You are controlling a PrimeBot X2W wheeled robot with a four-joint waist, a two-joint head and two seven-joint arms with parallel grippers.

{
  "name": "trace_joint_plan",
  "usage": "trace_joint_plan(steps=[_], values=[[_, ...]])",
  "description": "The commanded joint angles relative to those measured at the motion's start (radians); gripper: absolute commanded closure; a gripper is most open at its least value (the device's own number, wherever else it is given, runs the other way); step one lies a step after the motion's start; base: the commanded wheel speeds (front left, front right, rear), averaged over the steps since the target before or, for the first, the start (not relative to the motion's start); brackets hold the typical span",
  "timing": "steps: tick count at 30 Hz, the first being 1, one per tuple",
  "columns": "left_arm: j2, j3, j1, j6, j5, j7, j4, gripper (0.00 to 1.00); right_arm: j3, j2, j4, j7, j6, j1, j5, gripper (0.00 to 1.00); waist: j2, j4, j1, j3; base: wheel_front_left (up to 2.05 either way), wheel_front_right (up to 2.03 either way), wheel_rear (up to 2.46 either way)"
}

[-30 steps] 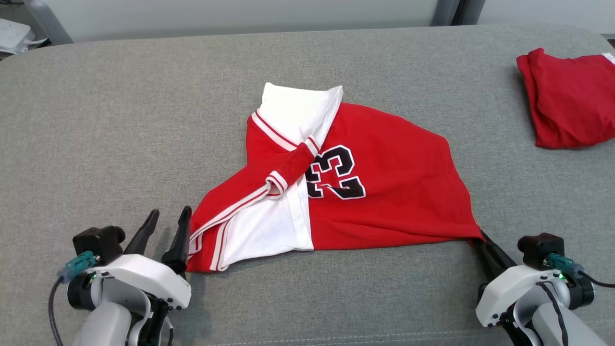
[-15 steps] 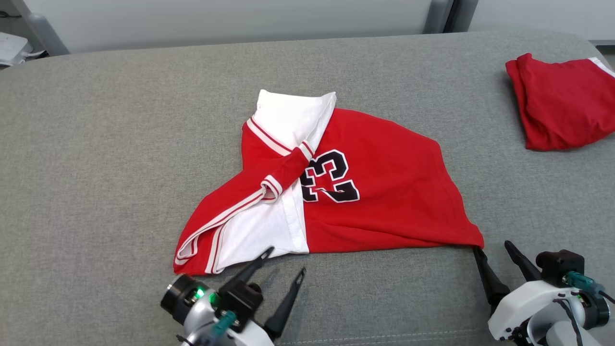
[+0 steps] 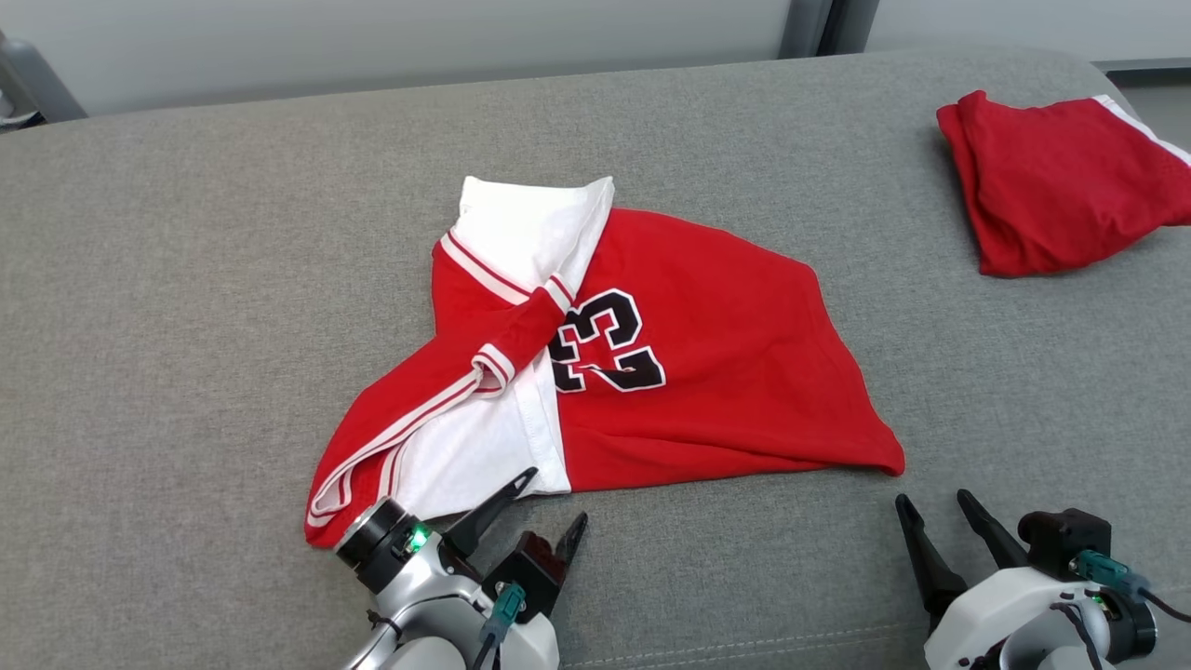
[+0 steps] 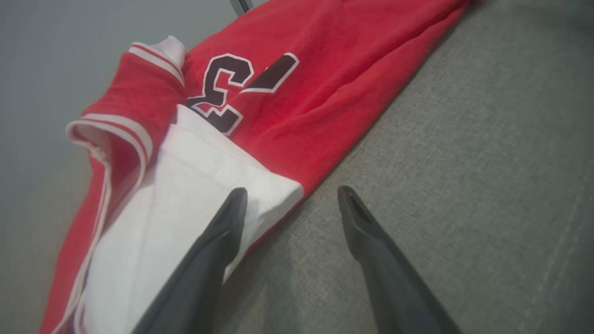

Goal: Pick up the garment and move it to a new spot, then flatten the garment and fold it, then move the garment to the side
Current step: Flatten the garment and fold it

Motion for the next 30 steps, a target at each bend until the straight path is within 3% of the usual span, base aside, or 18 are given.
trace_joint_plan(steps=[1,5,6,7,8,21,30], values=[[0.010,0.028,-0.040,0.012,0.001,-0.008,-0.019,0.00,0.015,-0.012,-0.023,-0.006,-0.003,0.006,-0.008,0.00,0.0000,-0.001,0.0000,0.001,0.00,0.00,0.00],[0.001,0.034,-0.069,0.026,-0.005,-0.027,0.056,0.00,0.010,-0.006,-0.029,-0.006,-0.003,0.005,-0.005,0.00,0.0000,-0.009,0.0000,0.006,0.00,0.00,0.00],[-0.001,0.035,-0.073,0.026,-0.008,-0.029,0.070,0.47,0.010,-0.005,-0.029,-0.006,-0.003,0.005,-0.005,0.00,0.0000,-0.010,0.0000,0.006,0.00,0.00,0.00],[-0.005,0.036,-0.077,0.025,-0.013,-0.033,0.077,0.69,0.010,-0.004,-0.029,-0.006,-0.003,0.005,-0.005,0.00,0.0000,-0.011,0.0000,0.006,0.00,0.00,0.00],[-0.008,0.036,-0.080,0.023,-0.017,-0.035,0.082,1.00,0.010,-0.004,-0.030,-0.006,-0.003,0.005,-0.004,0.00,0.0000,-0.011,0.0000,0.006,0.00,0.00,0.00],[0.002,0.026,-0.058,0.030,-0.032,-0.041,-0.045,1.00,0.005,-0.003,-0.033,-0.006,-0.003,0.011,-0.004,0.00,0.0000,0.015,0.0000,0.000,0.00,0.00,0.00],[0.123,0.153,0.092,0.100,-0.098,-0.041,-0.349,1.00,-0.024,0.013,-0.047,-0.006,-0.003,0.018,0.025,0.00,0.0000,0.050,0.0000,0.005,0.00,0.00,0.00]])
